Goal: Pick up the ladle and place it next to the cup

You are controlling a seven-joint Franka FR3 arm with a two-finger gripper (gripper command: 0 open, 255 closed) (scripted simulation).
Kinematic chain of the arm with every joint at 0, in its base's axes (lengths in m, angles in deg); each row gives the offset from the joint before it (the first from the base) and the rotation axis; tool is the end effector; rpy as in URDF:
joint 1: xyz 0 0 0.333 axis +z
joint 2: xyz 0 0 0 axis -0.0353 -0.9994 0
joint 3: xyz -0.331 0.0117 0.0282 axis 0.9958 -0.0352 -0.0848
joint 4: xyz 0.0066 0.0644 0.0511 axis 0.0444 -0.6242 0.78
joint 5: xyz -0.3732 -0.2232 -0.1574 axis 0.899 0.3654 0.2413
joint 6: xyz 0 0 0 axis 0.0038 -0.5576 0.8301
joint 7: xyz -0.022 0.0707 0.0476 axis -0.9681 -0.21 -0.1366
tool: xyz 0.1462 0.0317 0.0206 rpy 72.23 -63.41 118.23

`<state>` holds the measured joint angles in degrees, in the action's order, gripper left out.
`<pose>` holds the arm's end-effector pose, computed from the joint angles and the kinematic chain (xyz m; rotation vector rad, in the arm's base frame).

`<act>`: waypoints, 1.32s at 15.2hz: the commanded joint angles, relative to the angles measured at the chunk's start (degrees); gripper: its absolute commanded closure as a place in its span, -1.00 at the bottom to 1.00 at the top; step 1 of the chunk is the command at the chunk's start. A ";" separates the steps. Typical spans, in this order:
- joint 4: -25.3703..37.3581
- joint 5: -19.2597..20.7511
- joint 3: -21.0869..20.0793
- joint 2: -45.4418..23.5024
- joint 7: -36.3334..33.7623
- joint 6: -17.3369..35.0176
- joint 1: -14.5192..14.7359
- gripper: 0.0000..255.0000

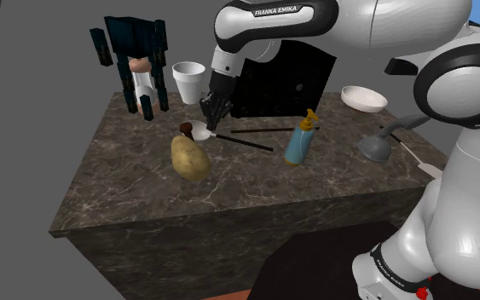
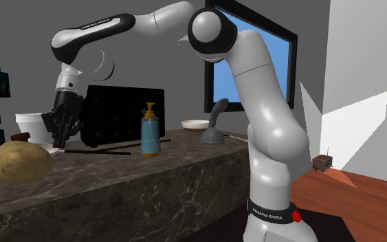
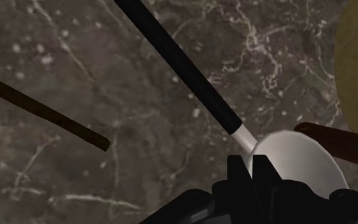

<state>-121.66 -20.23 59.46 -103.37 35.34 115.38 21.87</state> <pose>0.6873 0.2084 0.4017 -2.7525 -0.2096 0.1631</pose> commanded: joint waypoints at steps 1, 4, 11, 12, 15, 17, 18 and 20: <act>-0.07 0.00 0.20 -0.26 -0.07 -0.24 -0.26 1.00; 0.00 0.00 0.14 -0.34 -0.18 -0.19 -0.19 -1.00; 5.10 0.50 0.74 -0.18 -0.67 -5.69 -1.57 -1.00; 6.64 0.58 0.88 -0.29 -0.83 -7.18 -1.93 -1.00; 6.64 0.59 0.86 -0.29 -0.83 -7.17 -1.95 -1.00; 6.64 0.59 0.84 -0.29 -0.83 -7.17 -1.97 -1.00; 6.64 0.59 0.83 -0.29 -0.84 -7.17 -1.97 -1.00; 6.64 0.60 0.81 -0.29 -0.84 -7.17 -1.99 -1.00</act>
